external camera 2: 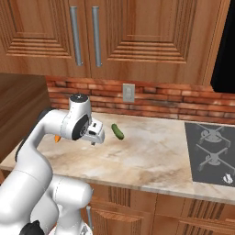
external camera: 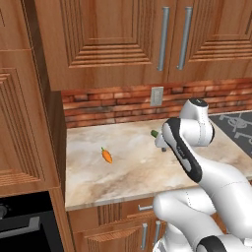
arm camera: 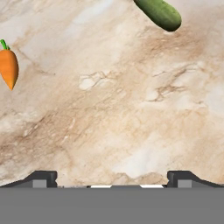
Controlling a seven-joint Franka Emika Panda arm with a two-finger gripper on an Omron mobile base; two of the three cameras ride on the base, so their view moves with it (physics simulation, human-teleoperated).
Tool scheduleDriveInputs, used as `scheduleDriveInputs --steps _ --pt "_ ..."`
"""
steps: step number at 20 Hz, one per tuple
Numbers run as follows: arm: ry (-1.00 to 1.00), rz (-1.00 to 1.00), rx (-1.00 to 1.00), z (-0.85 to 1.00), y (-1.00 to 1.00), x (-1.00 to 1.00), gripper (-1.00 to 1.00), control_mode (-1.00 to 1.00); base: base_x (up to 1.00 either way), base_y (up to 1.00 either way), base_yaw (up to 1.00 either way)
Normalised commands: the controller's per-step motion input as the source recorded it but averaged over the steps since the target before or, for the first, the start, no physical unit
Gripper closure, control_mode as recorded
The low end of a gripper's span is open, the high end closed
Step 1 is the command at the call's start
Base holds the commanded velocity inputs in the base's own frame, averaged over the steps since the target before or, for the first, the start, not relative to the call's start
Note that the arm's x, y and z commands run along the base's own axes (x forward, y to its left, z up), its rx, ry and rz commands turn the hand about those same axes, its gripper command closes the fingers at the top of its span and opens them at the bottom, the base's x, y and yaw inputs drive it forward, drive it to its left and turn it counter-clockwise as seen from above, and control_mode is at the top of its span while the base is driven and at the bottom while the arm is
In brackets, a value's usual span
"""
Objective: Place the two vegetables and bowl onto the tray for setting up a vegetable dip station.
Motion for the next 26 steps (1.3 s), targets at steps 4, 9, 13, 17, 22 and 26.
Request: scheduleDriveInputs --steps 4,9,13,17,22,26 --pt "0.0 0.0 0.0 0.0 0.0 0.0 -1.0 -1.0 0.0 0.0 0.0" --pt "0.0 0.0 0.02 0.08 -0.01 0.07 -1.0 -1.0 0.0 0.0 0.0" --pt "0.0 0.0 0.0 0.16 0.0 0.21 -1.0 -1.0 0.0 0.0 0.0" --pt "0.03 0.05 0.0 0.11 -0.06 0.28 -1.0 -1.0 0.0 0.0 0.0" --pt "0.12 0.1 -0.09 0.02 -0.09 0.26 -1.0 -1.0 0.0 0.0 0.0" --pt "0.03 0.16 -0.05 0.0 -0.2 0.22 -1.0 -1.0 0.0 0.0 0.0"
